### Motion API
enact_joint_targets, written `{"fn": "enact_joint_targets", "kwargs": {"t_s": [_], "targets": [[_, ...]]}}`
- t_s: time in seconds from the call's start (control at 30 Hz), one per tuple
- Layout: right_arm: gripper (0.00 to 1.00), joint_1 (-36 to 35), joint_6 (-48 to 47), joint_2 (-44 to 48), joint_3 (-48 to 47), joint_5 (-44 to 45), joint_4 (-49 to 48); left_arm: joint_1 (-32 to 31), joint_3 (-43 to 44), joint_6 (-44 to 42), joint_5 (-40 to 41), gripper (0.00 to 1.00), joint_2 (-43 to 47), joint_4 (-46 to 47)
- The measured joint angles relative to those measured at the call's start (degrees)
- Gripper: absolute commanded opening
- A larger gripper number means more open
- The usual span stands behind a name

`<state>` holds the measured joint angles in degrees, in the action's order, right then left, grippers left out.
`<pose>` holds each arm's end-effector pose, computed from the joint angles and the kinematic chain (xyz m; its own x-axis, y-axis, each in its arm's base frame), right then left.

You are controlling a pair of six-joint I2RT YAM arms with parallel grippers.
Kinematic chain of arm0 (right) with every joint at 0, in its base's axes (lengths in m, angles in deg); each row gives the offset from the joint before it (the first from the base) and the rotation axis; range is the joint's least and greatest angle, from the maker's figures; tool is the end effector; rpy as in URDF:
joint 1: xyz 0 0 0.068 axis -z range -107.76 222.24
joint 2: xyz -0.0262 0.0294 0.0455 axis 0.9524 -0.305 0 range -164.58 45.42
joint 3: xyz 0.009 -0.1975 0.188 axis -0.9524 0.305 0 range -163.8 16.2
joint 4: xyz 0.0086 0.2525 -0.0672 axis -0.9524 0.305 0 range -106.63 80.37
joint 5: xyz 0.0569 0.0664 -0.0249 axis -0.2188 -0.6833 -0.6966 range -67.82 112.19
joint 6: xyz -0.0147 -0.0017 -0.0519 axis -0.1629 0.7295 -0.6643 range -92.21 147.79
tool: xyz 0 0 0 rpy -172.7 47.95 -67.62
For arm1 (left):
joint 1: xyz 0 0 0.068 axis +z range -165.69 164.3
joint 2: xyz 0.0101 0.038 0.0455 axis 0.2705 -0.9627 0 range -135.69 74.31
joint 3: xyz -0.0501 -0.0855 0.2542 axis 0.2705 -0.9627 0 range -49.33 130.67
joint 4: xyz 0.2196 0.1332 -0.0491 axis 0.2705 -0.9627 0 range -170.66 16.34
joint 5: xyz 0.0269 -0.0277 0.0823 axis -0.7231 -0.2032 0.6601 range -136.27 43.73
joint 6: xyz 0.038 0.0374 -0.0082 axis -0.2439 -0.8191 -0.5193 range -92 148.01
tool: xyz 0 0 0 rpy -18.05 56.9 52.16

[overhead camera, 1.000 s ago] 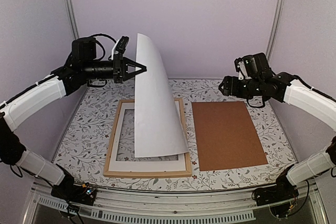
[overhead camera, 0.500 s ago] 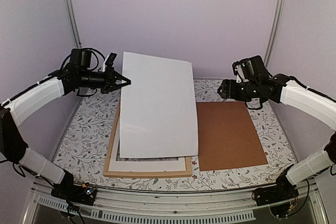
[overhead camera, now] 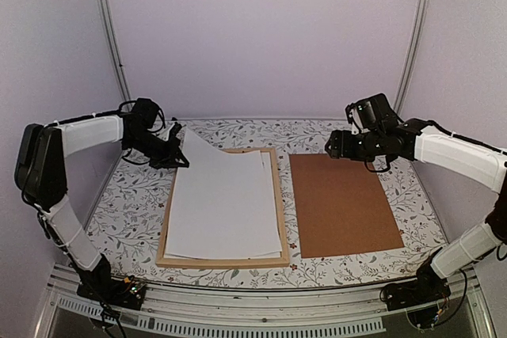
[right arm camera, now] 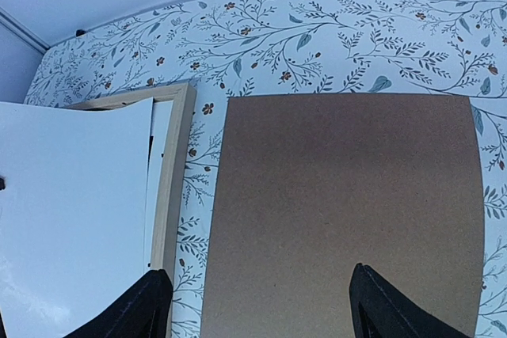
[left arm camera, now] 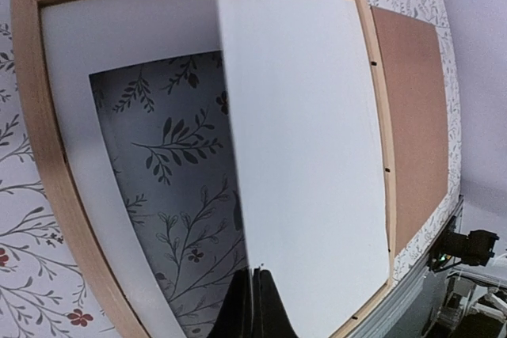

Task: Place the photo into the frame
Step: Place the photo on the glass panel.

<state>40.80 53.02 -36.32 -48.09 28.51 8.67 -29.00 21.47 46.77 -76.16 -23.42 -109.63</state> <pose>0.2700 0.1605 0.2842 -0.7154 0.0591 -0.6962 -0.1599 0.9561 0.2454 0.3355 -0.0977 0.2243 -0.9555 -0.0605 -0.2887 0.1196 0.8152 -0.5666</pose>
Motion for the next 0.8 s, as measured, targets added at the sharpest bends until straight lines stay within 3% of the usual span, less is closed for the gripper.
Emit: {"fn": "enact_joint_targets", "kwargs": {"t_s": [0.33,0.8], "targets": [[0.81,0.00,0.00,-1.64,0.52,-0.94,-1.38,0.02,1.22,-2.69,2.25,0.00,-2.05,-1.11],[0.81,0.00,0.00,-3.52,0.63,-1.36,-1.81,0.02,1.20,-2.69,-1.31,0.00,-2.34,3.23]]}}
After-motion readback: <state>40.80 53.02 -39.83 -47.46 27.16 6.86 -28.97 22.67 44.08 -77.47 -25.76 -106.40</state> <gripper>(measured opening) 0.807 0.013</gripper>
